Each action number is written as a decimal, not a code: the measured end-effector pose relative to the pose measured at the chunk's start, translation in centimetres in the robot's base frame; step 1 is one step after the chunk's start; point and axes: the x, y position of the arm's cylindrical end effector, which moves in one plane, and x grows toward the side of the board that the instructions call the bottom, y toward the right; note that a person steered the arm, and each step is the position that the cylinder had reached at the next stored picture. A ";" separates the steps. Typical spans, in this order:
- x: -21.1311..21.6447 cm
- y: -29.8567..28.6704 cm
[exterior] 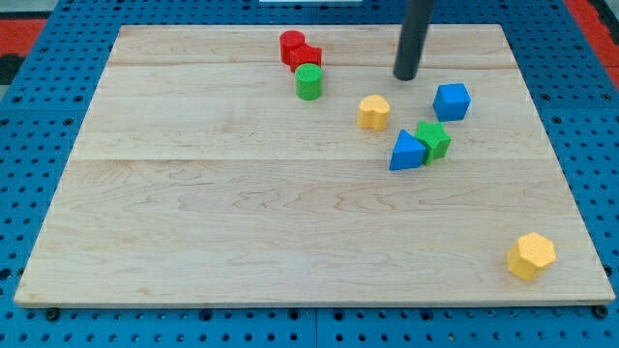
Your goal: Move the yellow heart below the green circle
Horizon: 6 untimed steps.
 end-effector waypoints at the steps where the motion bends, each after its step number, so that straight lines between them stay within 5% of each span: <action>1: -0.8 0.0; 6: 15.0 -7.8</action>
